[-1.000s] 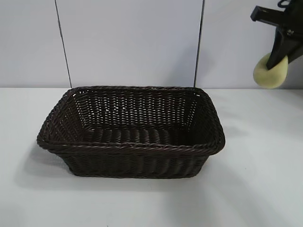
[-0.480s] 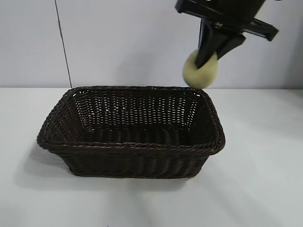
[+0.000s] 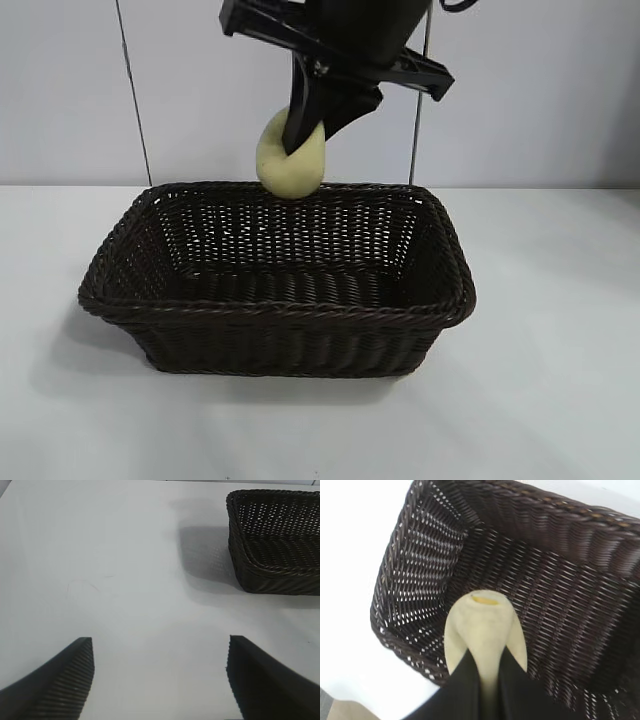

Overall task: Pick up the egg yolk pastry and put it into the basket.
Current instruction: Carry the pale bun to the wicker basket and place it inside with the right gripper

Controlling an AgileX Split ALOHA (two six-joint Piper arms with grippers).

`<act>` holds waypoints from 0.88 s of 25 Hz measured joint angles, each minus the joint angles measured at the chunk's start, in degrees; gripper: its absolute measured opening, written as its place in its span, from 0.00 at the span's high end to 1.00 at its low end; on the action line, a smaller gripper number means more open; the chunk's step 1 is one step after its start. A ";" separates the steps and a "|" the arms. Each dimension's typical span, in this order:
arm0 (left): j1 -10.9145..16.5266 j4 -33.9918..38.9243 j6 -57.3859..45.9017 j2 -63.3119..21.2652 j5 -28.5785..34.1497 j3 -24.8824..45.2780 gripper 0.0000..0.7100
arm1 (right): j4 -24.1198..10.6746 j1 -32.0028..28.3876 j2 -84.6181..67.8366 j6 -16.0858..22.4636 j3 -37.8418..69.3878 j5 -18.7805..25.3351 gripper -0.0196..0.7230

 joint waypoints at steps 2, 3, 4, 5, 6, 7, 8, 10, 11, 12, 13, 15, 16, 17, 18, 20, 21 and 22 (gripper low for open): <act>0.00 0.00 0.00 0.00 0.00 0.00 0.24 | 0.00 0.00 2.49 0.11 0.00 -1.18 0.93; 0.00 0.00 0.00 0.00 0.00 0.00 0.24 | 0.00 0.00 3.91 0.15 0.00 -1.78 0.93; 0.00 0.00 0.00 0.00 0.00 0.00 0.24 | 0.00 0.00 5.12 0.15 0.00 -2.19 0.93; 0.00 0.00 0.00 0.00 0.00 0.00 0.24 | 0.00 0.00 6.58 0.15 0.00 -2.75 0.93; 0.00 0.00 0.00 0.00 0.00 0.00 0.24 | 0.00 0.00 7.94 0.15 0.00 -3.23 0.93; 0.00 0.00 0.00 0.00 0.00 0.00 0.24 | 0.00 0.00 9.22 0.15 0.00 -3.49 0.93; 0.00 0.00 0.00 0.00 0.00 0.00 0.24 | 0.00 0.00 10.16 0.15 0.00 -3.49 0.93; 0.00 0.00 0.00 0.00 0.00 0.00 0.24 | 0.00 0.00 11.76 0.15 0.00 -3.60 0.93; 0.00 0.00 0.00 0.00 0.00 0.00 0.24 | 0.00 0.00 12.02 0.15 0.00 -3.61 0.93; 0.00 0.00 0.00 0.00 0.00 0.00 0.24 | 0.00 0.00 12.13 0.15 0.00 -3.66 0.93; 0.00 0.00 0.00 0.00 0.00 0.00 0.24 | 0.00 0.00 12.13 0.15 0.00 -3.67 0.93; 0.00 0.00 0.00 0.00 0.00 0.00 0.24 | 0.00 0.00 11.95 0.17 0.00 -3.79 0.89; 0.00 0.00 0.00 0.00 0.00 0.00 0.24 | 0.00 0.00 11.83 0.17 0.00 -3.61 0.84; 0.00 0.00 0.00 0.00 0.00 0.00 0.24 | 0.00 0.00 11.73 0.17 0.00 -3.31 0.77; 0.00 0.00 0.00 0.00 0.00 0.00 0.24 | 0.00 0.00 11.56 0.17 0.00 -3.00 0.69; 0.00 0.00 0.00 0.00 0.00 0.00 0.24 | -0.13 0.00 10.91 0.17 0.00 -2.49 0.47; 0.00 0.00 0.00 0.00 0.00 0.00 0.24 | -0.26 0.00 10.46 0.17 -0.05 -2.14 0.42; 0.00 0.00 0.00 0.00 0.00 0.00 0.24 | -0.51 0.05 10.05 0.17 -0.22 -1.62 0.37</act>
